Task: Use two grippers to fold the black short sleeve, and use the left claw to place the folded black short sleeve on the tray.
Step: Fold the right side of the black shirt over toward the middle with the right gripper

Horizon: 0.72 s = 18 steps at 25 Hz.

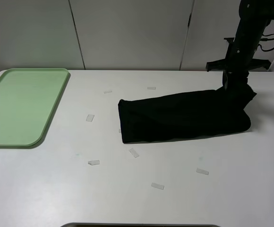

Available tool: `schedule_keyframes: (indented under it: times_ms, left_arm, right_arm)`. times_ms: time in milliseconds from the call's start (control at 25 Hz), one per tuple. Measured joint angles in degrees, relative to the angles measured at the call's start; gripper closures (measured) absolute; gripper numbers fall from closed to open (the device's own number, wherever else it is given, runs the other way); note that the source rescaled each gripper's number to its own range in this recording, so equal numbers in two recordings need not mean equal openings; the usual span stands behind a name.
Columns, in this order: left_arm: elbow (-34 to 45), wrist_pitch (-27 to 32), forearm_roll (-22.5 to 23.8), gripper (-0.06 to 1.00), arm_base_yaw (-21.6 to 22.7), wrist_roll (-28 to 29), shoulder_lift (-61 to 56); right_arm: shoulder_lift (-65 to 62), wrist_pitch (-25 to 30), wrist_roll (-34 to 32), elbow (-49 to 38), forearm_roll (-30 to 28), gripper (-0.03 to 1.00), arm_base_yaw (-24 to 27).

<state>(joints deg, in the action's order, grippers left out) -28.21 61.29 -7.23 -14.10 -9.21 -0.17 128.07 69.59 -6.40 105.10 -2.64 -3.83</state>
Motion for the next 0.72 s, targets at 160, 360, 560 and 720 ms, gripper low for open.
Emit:
schedule_keyframes:
  times_ms: [160, 360, 560, 720]
  left_arm:
    - [0.00, 0.00, 0.00, -0.06, 0.00, 0.00, 0.00]
    - [0.00, 0.00, 2.57, -0.06, 0.00, 0.00, 0.00]
    - [0.00, 0.00, 7.76, -0.06, 0.00, 0.00, 0.00]
    - [0.00, 0.00, 9.12, -0.06, 0.00, 0.00, 0.00]
  right_arm:
    - [0.00, 0.00, 2.74, 0.00, 6.23, 0.51, -1.62]
    - [0.00, 0.00, 5.16, 0.00, 13.82, 0.09, -3.40]
    - [0.00, 0.00, 5.98, 0.00, 12.49, 0.04, -3.65]
    - [0.00, 0.00, 6.40, 0.00, 7.75, 0.04, -3.81]
